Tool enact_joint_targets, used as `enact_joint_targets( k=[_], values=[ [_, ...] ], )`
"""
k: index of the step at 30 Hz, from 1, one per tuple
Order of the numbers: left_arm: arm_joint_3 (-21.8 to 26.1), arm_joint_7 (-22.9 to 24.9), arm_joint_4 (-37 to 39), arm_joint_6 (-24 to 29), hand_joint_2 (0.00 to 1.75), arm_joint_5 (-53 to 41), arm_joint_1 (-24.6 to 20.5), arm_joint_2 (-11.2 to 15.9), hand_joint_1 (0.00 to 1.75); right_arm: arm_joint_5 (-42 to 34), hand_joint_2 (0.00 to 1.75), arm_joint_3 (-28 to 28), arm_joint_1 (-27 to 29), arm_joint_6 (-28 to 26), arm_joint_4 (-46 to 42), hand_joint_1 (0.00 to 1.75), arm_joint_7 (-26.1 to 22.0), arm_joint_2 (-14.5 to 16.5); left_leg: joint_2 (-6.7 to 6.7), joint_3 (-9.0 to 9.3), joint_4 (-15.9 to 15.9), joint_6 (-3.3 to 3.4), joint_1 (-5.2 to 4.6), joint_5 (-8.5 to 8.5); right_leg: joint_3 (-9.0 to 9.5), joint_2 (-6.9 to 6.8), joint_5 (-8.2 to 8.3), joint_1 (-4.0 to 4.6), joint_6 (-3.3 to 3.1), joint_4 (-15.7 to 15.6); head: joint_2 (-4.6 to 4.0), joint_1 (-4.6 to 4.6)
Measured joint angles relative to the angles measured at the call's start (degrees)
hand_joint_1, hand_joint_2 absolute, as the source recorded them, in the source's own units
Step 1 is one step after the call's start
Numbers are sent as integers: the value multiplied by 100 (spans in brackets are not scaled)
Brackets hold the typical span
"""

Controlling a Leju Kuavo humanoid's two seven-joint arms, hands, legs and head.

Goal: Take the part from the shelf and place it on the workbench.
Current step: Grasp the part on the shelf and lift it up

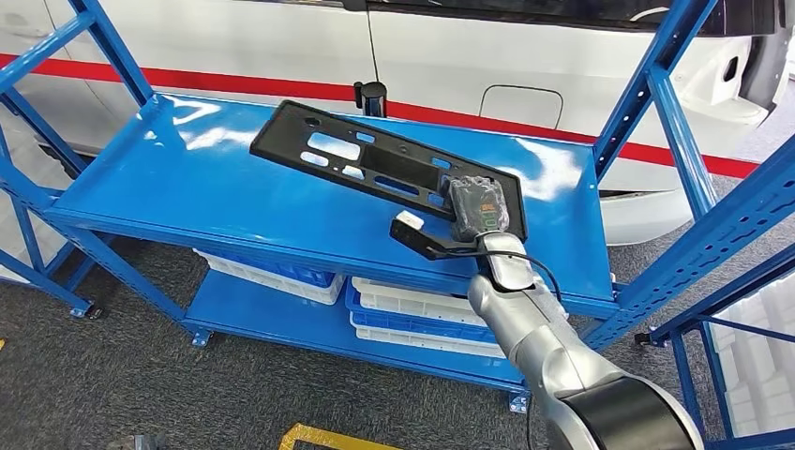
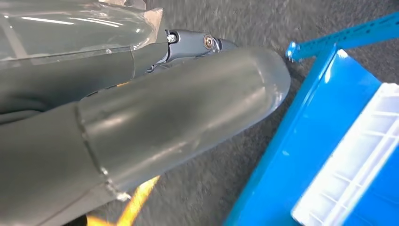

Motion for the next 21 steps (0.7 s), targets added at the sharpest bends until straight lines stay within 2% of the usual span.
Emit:
enact_joint_targets(
  k=[3, 5, 12, 21],
  values=[
    [-71, 0, 1, -209, 0, 59, -34, 0, 0, -618, 175, -221, 124, 283, -420, 171, -525, 96, 0, 0, 0, 0, 0, 0, 0, 0, 0, 0, 0, 0, 0, 1],
    [-133, 0, 1, -253, 0, 59, -57, 0, 0, -939, 175, -286, 213, 431, -690, 167, -711, 131, 0, -1, 0, 0, -1, 0, 0, 0, 0, 0, 0, 0, 0, 1],
    [-307, -1, 1, -233, 0, 166, -124, 2, 0, -1626, 175, -191, 549, 511, -1899, 162, -898, 119, 2, -4, 0, 0, -5, 0, -2, 0, 0, -3, 0, 0, 0, 1],
    [-422, -2, -10, -101, 0, 374, -118, 31, 0, -2212, 175, 182, 563, 513, -2899, 157, -982, -10, 2, -4, 0, 0, -3, -1, -3, 0, 0, -3, 0, 0, 0, 1]
  ],
)
